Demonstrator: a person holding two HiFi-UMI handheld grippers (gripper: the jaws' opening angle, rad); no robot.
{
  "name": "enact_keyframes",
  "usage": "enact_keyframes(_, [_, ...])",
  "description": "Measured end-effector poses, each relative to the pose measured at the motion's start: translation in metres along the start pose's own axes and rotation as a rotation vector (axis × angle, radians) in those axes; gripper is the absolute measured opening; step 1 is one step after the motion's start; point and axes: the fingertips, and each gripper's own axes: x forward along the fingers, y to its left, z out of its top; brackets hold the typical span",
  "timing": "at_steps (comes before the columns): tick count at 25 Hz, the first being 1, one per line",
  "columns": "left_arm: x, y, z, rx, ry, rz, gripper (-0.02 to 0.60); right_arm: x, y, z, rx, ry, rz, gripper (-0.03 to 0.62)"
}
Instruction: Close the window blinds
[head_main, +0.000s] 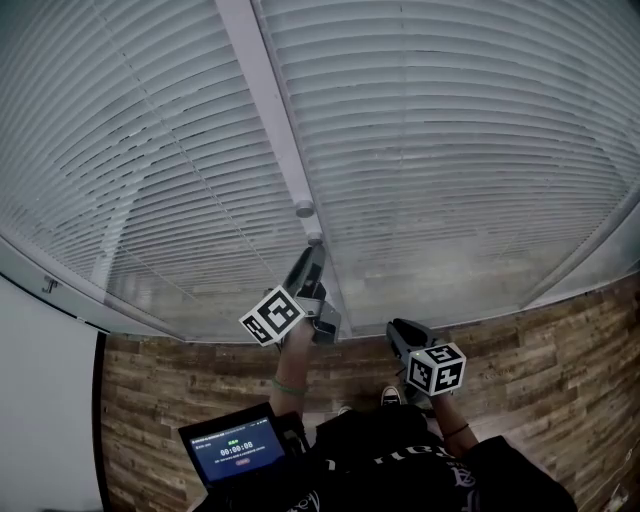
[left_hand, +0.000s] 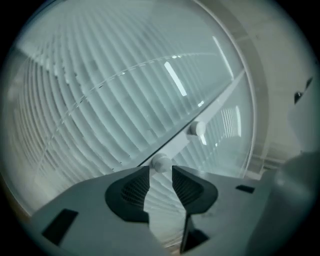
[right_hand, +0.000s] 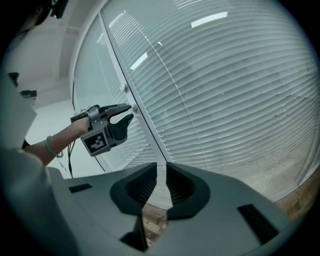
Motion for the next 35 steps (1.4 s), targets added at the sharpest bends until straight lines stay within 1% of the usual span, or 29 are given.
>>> enact_keyframes(2, [-0.011, 0.003, -0.010, 0.191, 0.052, 0.050, 0.127, -0.003, 0.003, -0.001, -0.002, -0.003, -0.009, 0.069])
enact_keyframes(3, [-0.017, 0.004, -0.017, 0.263, 0.085, 0.066, 0.127, -0.005, 0.005, -0.002, -0.002, -0.005, -0.013, 0.069])
enact_keyframes(5, [-0.029, 0.004, -0.036, 0.366, 0.154, 0.077, 0.126, -0.009, 0.012, -0.005, -0.002, -0.012, -0.022, 0.069])
enact_keyframes(6, [-0.035, 0.004, -0.045, 0.394, 0.185, 0.074, 0.126, -0.011, 0.016, -0.007, -0.001, -0.018, -0.026, 0.069])
enact_keyframes(7, [-0.042, 0.004, -0.054, 0.406, 0.209, 0.066, 0.119, -0.014, 0.021, -0.010, 0.002, -0.023, -0.029, 0.069])
enact_keyframes(10, [-0.068, 0.005, -0.082, 0.396, 0.263, 0.044, 0.073, -0.028, 0.037, -0.028, 0.021, -0.032, -0.045, 0.069])
enact_keyframes(15, [-0.101, -0.004, -0.122, 0.409, 0.361, 0.009, 0.051, -0.067, 0.057, -0.054, 0.060, -0.031, -0.103, 0.069])
enact_keyframes(18, [-0.122, -0.004, -0.146, 0.400, 0.400, 0.011, 0.027, -0.088, 0.062, -0.075, 0.059, -0.010, -0.131, 0.069])
enact_keyframes(20, [-0.139, -0.005, -0.161, 0.384, 0.404, 0.021, 0.011, -0.098, 0.064, -0.088, 0.040, 0.004, -0.139, 0.069])
enact_keyframes(22, [-0.158, -0.009, -0.176, 0.383, 0.405, 0.027, 0.005, -0.107, 0.070, -0.095, 0.002, 0.005, -0.124, 0.069])
enact_keyframes(24, [-0.175, -0.017, -0.188, 0.414, 0.410, 0.029, 0.005, -0.116, 0.077, -0.095, -0.027, -0.027, -0.090, 0.069])
enact_keyframes(26, [-0.190, -0.031, -0.193, 0.459, 0.405, 0.033, 0.005, -0.127, 0.085, -0.091, -0.031, -0.067, -0.047, 0.069])
enact_keyframes(29, [-0.221, -0.059, -0.200, 0.511, 0.371, 0.043, 0.005, -0.157, 0.101, -0.096, -0.062, -0.087, 0.004, 0.069])
enact_keyframes(32, [-0.270, -0.092, -0.222, 0.533, 0.317, 0.070, 0.005, -0.207, 0.117, -0.125, -0.129, -0.078, 0.034, 0.071])
enact_keyframes(35, [-0.317, -0.121, -0.255, 0.523, 0.282, 0.106, 0.005, -0.258, 0.121, -0.161, -0.136, -0.055, 0.059, 0.069])
